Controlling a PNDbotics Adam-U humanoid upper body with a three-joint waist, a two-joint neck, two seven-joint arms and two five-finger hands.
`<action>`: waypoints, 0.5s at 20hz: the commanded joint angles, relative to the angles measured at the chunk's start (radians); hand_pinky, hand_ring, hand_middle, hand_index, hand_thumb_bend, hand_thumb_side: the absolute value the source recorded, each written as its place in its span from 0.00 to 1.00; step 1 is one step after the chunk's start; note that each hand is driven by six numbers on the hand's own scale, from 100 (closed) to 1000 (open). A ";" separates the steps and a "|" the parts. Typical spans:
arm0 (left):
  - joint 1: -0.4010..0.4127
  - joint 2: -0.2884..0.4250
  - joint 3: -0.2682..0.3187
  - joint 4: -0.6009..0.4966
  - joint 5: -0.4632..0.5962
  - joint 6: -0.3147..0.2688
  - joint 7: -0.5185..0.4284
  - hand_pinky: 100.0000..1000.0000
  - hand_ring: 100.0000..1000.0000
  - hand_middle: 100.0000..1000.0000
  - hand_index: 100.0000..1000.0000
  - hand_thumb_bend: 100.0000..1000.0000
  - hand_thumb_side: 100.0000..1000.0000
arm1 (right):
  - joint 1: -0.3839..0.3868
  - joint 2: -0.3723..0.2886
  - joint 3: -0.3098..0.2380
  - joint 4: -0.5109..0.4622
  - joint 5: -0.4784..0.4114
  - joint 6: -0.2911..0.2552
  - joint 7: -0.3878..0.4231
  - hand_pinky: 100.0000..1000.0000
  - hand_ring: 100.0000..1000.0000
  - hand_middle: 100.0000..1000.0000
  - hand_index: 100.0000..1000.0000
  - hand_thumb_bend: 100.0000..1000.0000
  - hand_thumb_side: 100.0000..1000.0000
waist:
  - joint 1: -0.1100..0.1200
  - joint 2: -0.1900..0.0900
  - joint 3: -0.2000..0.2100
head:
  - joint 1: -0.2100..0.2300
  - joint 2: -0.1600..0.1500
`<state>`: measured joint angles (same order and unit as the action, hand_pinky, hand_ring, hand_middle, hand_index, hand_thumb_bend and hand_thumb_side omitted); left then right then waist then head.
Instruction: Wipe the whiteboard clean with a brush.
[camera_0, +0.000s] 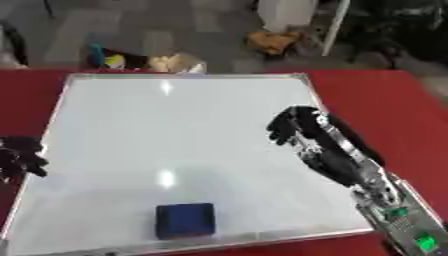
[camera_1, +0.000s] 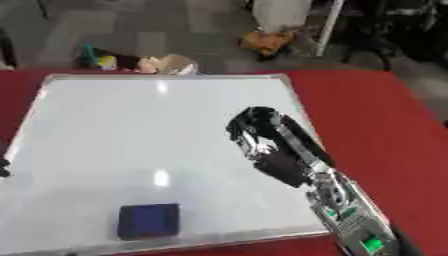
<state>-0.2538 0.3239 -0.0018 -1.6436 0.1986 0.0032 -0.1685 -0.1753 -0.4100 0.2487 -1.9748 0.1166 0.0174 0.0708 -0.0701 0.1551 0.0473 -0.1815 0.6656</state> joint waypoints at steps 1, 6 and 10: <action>-0.006 0.008 0.004 -0.017 0.001 0.001 0.003 0.43 0.48 0.52 0.63 0.61 0.93 | -0.009 -0.026 -0.001 -0.025 0.005 -0.007 0.014 0.55 0.59 0.58 0.11 0.00 0.76 | 0.004 -0.011 -0.001 | -0.001 -0.006; -0.004 0.008 0.004 -0.016 0.000 0.001 0.003 0.43 0.48 0.52 0.62 0.61 0.93 | -0.015 -0.035 0.012 -0.025 0.049 -0.038 0.063 0.56 0.60 0.59 0.11 0.00 0.74 | 0.002 -0.011 -0.001 | -0.002 -0.006; -0.007 0.007 0.003 -0.017 0.000 0.001 0.002 0.43 0.48 0.52 0.62 0.62 0.93 | -0.024 -0.040 0.026 -0.025 0.107 -0.072 0.110 0.57 0.60 0.59 0.11 0.00 0.72 | 0.003 -0.010 -0.002 | -0.003 -0.005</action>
<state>-0.2524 0.3239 -0.0018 -1.6436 0.1981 0.0033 -0.1684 -0.1869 -0.4230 0.2744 -1.9784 0.2008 -0.0434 0.1653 -0.0706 0.1554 0.0460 -0.1827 0.6656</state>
